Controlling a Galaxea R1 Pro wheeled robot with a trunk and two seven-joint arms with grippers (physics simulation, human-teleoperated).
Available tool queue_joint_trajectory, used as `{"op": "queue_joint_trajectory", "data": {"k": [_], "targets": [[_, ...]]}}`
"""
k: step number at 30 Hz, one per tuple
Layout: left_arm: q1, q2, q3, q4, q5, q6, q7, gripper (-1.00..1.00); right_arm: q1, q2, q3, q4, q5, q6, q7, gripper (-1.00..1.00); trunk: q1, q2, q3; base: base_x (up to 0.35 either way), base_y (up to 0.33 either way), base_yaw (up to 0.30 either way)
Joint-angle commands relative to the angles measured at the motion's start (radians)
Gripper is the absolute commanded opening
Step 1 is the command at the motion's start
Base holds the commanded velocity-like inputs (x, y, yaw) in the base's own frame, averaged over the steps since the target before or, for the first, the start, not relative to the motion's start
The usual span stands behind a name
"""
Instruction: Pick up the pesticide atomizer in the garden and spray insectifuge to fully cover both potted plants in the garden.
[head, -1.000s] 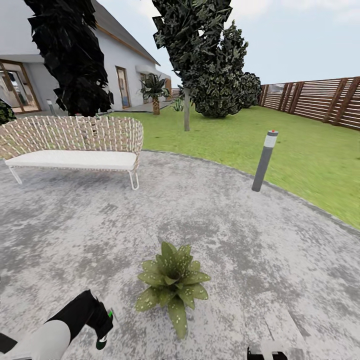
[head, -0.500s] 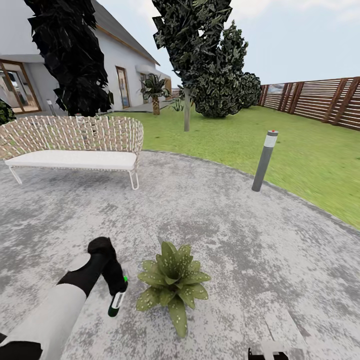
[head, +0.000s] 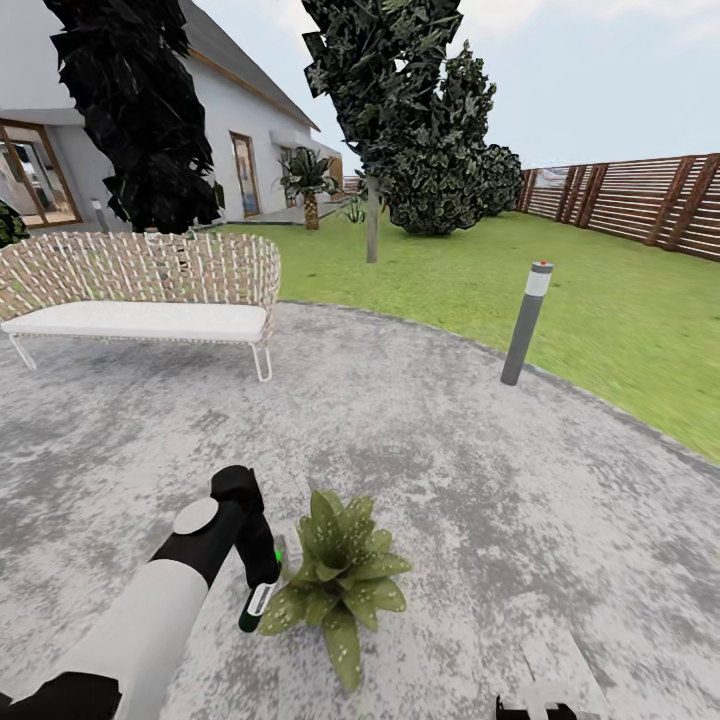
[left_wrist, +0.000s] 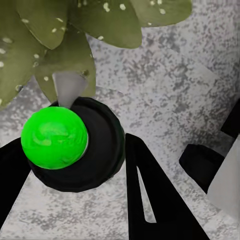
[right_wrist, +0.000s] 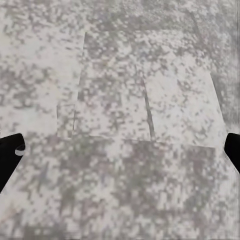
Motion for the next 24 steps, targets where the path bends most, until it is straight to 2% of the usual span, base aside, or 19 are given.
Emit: {"op": "queue_joint_trajectory", "data": {"k": [1,5,9,18,24], "targets": [[0.0,-0.001,-0.001,-0.001,-0.011,0.01,-0.007,-1.0,-0.001,0.0,0.009,0.0,-0.008,-0.003,-0.003,1.0,0.0,0.0,-0.001,0.032,-0.024,0.065],[0.0,-0.001,-0.005,-0.002,-0.032,0.01,-0.014,-1.0,-0.001,0.0,0.009,0.0,-0.009,-0.003,-0.003,1.0,0.0,0.0,-0.001,0.006,-0.005,0.228],[0.0,-0.001,-0.034,-0.002,-0.04,0.011,-0.014,-1.0,-0.001,0.0,0.008,-0.001,-0.009,-0.003,-0.003,1.0,0.0,0.0,-0.001,0.011,-0.026,0.071],[0.001,0.008,-0.038,-0.002,-0.041,0.018,-0.014,-1.0,-0.001,0.001,0.008,0.0,-0.009,-0.002,-0.003,1.0,0.0,0.0,-0.001,0.047,-0.244,0.002],[0.001,0.013,-0.037,-0.002,-0.041,0.018,-0.014,-1.0,-0.001,0.002,0.009,0.0,-0.009,-0.001,-0.003,1.0,0.0,0.0,-0.001,-0.142,-0.256,0.0]]}}
